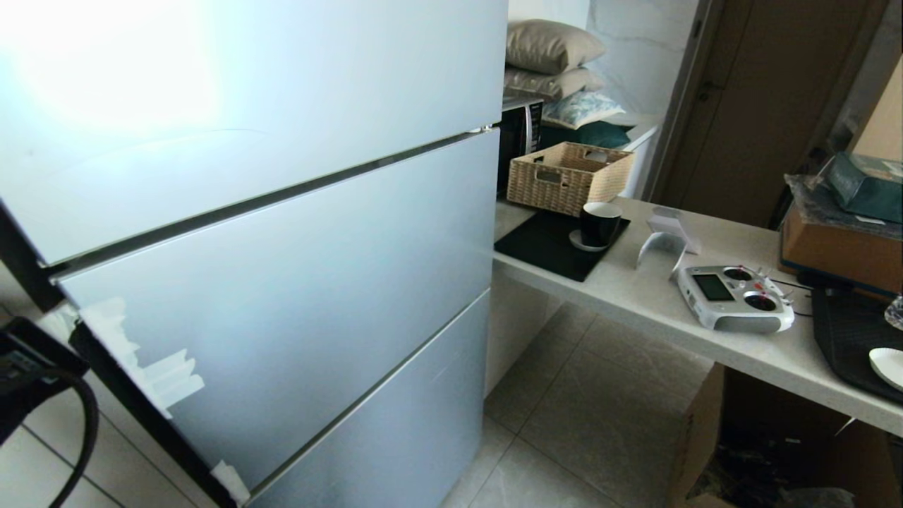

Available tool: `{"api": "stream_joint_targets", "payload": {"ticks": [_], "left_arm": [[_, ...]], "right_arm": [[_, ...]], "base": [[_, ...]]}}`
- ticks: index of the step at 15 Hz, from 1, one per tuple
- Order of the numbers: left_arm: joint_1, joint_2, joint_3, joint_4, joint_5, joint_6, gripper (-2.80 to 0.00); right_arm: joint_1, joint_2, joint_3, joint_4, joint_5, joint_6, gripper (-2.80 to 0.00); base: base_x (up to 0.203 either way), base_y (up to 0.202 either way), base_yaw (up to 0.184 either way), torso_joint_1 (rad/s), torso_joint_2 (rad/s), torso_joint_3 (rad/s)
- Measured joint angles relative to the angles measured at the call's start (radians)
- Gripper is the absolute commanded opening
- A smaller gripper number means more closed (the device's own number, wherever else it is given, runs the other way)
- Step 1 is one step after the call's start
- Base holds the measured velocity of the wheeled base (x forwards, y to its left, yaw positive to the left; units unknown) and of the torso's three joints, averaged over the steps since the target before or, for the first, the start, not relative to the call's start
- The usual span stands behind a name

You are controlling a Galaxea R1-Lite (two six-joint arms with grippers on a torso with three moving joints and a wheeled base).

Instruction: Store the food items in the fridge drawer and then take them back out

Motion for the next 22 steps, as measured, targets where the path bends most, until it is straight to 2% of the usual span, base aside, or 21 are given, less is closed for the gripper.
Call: {"api": "stream_joint_targets", "payload": {"ticks": [4,14,17,22], "left_arm": [[-0.009,0.014,0.017,0.002,-0.041,-0.011,-2.80],[-0.025,-0.034,0.078,0.014,-0.264,-0.017,-2.80],[-0.050,-0.049,0.083,0.025,-0.366,-0.067,-2.80],[-0.059,-0.056,0.085,0.026,-0.596,-0.189,-2.80]], "right_arm": [[0.000,0.000,0.000,0.000,0.000,0.000,-2.80],[-0.001,0.000,0.000,0.000,0.000,0.000,-2.80],[0.000,0.000,0.000,0.000,0.000,0.000,-2.80],[0.000,0.000,0.000,0.000,0.000,0.000,-2.80]], "base": [[0.000,0.000,0.000,0.000,0.00,0.000],[0.000,0.000,0.000,0.000,0.00,0.000],[0.000,0.000,0.000,0.000,0.00,0.000],[0.000,0.000,0.000,0.000,0.00,0.000]]}}
